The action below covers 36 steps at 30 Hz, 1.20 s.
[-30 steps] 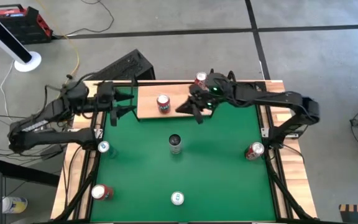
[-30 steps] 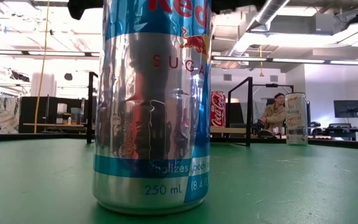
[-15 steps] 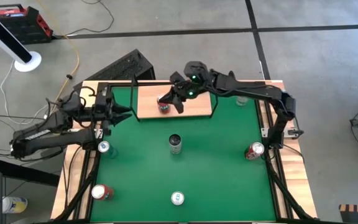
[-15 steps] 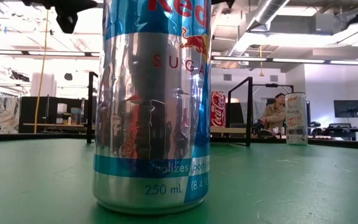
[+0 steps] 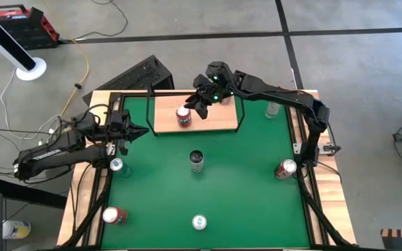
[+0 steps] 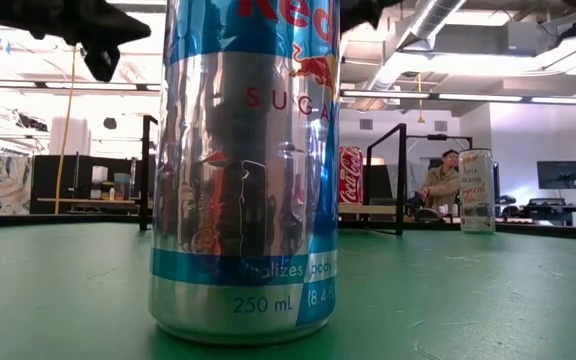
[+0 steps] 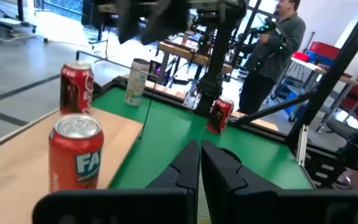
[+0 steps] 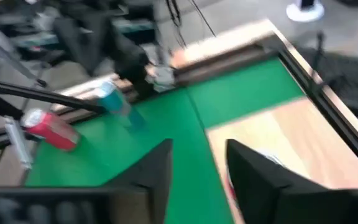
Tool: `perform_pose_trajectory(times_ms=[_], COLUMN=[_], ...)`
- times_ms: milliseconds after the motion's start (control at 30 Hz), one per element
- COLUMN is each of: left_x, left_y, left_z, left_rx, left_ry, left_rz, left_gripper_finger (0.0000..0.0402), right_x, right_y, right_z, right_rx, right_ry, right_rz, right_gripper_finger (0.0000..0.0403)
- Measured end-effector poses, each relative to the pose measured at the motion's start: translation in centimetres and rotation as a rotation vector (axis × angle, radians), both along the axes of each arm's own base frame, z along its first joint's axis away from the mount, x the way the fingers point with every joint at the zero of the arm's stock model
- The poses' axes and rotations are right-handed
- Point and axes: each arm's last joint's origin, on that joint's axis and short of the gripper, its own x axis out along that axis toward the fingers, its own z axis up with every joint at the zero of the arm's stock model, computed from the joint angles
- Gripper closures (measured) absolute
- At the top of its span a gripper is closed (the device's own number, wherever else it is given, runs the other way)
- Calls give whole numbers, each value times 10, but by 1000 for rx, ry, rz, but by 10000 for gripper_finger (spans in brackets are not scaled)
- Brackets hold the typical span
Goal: Place canned beverage on shelf
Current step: Put the top orange soda can on the shelf
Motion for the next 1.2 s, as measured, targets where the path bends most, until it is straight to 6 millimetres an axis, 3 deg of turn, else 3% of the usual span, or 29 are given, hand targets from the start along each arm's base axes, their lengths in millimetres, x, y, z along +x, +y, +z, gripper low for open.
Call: perform_pose_trajectory(times_ms=[200, 400, 500, 800, 1200], left_x=[1, 1, 1, 1, 1], left_y=[1, 4, 4, 4, 3], left_z=[-8, -19, -21, -21, -21], left_rx=[1, -31, -38, -33, -40], left_ry=[-92, -117, -142, -152, -150], left_rz=[33, 104, 95, 97, 69], left_gripper_finger=[401, 401, 401, 401, 401], right_x=[11, 26, 27, 44, 46], right_y=[-18, -10, -7, -10, -5], right_z=[-23, -21, -24, -57, -57], right_rx=[23, -120, -159, -193, -247], right_ry=[69, 80, 108, 194, 207], right_rz=[-3, 18, 10, -42, -47], right_gripper_finger=[100, 36, 26, 8, 4])
